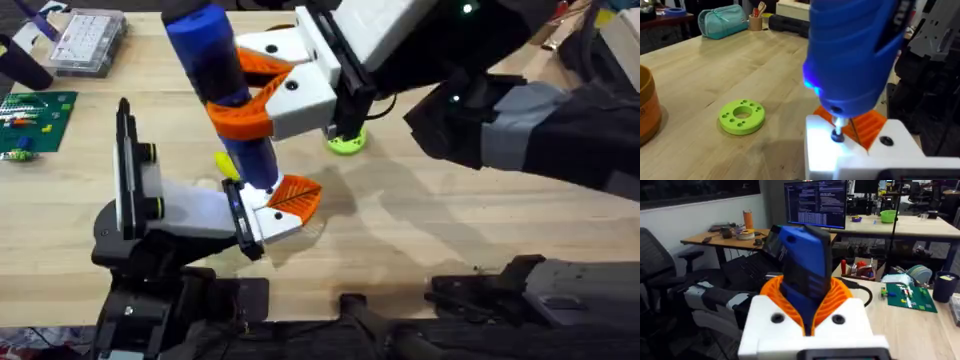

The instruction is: Pick up the gripper from the table and insert it into the empty holder that is missing its gripper. Then pick up a screw, insert it into the mounting hole, and use the screwdriver to tighten it. Finally, clean up the table by picking up the vegetable and placing it into the bucket.

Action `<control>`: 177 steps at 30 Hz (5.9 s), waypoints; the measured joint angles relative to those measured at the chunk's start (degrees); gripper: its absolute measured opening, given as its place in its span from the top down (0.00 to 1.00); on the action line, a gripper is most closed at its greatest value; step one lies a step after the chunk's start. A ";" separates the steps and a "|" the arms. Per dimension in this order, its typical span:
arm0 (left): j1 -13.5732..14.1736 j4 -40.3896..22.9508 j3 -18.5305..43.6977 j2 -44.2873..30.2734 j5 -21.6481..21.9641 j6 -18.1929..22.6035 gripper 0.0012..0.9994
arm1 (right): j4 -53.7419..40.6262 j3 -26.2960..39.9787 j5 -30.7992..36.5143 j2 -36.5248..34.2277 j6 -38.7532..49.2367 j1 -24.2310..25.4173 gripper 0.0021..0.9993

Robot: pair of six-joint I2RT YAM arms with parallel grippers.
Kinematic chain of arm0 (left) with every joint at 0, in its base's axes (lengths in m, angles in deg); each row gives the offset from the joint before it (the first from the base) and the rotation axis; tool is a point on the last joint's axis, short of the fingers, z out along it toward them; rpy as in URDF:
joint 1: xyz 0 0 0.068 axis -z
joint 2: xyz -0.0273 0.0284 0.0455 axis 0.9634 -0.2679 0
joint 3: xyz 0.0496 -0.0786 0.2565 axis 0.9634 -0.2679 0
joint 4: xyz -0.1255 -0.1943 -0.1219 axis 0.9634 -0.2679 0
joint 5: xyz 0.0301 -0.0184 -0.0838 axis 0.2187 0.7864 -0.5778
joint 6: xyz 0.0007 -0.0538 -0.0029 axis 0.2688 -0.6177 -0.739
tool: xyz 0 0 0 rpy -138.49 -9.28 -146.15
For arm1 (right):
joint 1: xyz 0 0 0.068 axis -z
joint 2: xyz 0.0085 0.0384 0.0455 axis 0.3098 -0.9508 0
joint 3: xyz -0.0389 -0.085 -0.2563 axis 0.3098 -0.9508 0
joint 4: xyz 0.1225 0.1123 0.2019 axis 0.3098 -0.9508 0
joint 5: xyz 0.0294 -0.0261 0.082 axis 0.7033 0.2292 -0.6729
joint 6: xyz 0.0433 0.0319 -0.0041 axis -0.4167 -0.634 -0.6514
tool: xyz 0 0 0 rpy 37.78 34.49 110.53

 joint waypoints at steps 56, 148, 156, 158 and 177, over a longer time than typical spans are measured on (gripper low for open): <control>0.00 -0.02 0.00 -0.01 -0.20 -0.03 0.98 | -0.71 -0.55 0.03 0.00 0.68 0.00 0.96; 0.00 -0.02 0.00 0.00 -0.13 -0.43 0.98 | -108.24 33.16 70.72 -13.91 68.11 21.83 0.96; 0.00 0.00 0.00 0.00 0.04 -0.43 1.00 | -106.67 33.16 71.20 -23.09 84.38 23.43 0.96; 0.00 0.00 0.00 0.00 0.07 -0.43 1.00 | -105.54 33.16 71.20 -25.80 88.11 23.50 0.96; 0.00 0.00 0.00 0.00 0.26 -0.25 0.61 | -105.27 33.44 71.67 -30.38 89.96 23.47 0.61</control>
